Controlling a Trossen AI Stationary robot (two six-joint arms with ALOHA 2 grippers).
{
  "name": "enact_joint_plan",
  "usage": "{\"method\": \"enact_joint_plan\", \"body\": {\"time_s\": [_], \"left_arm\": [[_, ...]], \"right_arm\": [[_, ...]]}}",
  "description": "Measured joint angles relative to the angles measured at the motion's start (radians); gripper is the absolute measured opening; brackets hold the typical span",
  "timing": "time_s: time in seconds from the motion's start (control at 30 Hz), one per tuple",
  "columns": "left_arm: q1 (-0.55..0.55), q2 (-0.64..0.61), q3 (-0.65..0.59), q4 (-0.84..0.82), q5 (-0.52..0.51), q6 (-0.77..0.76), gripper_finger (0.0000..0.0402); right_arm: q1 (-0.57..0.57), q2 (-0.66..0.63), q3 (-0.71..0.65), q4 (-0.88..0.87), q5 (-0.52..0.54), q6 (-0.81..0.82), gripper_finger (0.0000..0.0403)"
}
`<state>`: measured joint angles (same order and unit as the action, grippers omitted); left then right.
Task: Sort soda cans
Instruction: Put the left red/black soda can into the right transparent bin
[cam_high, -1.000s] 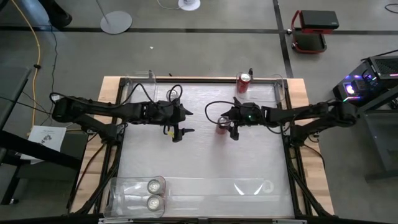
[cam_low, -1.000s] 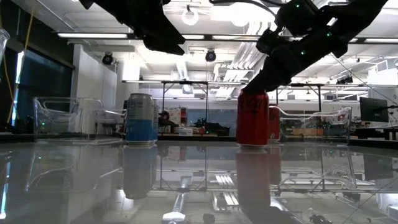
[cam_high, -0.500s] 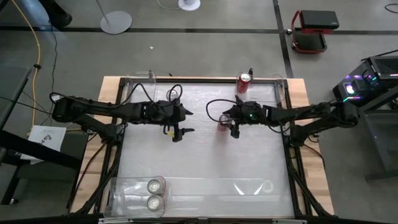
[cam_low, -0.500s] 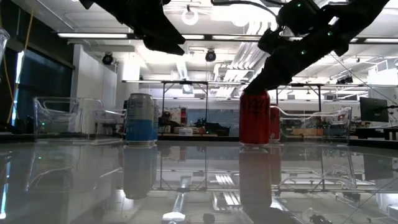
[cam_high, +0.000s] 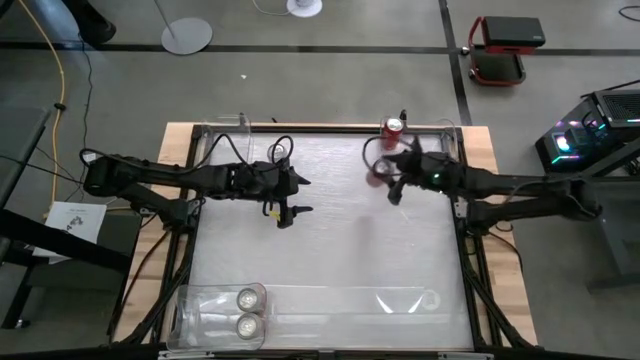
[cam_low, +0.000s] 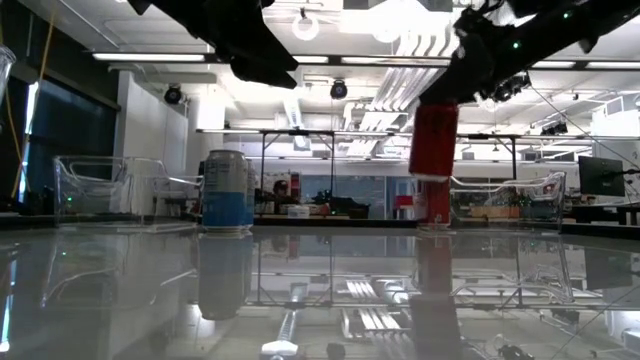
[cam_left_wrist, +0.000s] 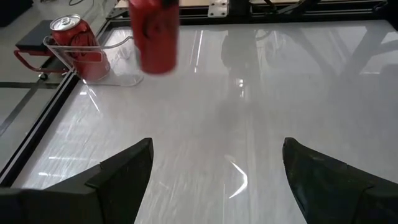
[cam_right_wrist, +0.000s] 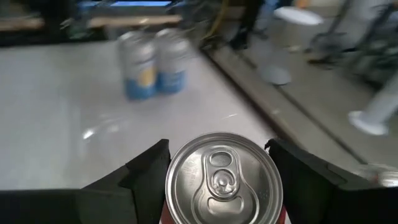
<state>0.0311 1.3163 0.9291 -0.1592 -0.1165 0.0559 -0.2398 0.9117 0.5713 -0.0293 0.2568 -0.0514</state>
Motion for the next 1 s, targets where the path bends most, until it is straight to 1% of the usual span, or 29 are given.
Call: {"method": "enact_joint_plan", "body": {"time_s": [0.2, 0.33, 0.47, 0.53, 0.7, 1.0], "left_arm": [[0.000, 0.000, 0.000, 0.001, 0.000, 0.000, 0.0335], [0.000, 0.000, 0.000, 0.002, 0.000, 0.000, 0.0335], [0.000, 0.000, 0.000, 0.006, 0.000, 0.000, 0.0335], [0.000, 0.000, 0.000, 0.006, 0.000, 0.000, 0.0335], [0.000, 0.000, 0.000, 0.006, 0.000, 0.000, 0.0335], [0.000, 0.000, 0.000, 0.007, 0.000, 0.000, 0.0335]], "right_arm": [[-0.080, -0.114, 0.002, 0.010, 0.091, -0.037, 0.0238], [-0.167, -0.152, 0.003, 0.018, 0.107, -0.042, 0.0238], [-0.261, -0.150, 0.003, 0.007, 0.106, -0.043, 0.0238], [-0.305, -0.137, 0.003, 0.001, 0.080, -0.034, 0.0237], [-0.393, -0.074, 0.003, -0.028, -0.032, 0.015, 0.0236], [-0.460, 0.064, 0.003, 0.014, -0.104, 0.018, 0.0236]]}}
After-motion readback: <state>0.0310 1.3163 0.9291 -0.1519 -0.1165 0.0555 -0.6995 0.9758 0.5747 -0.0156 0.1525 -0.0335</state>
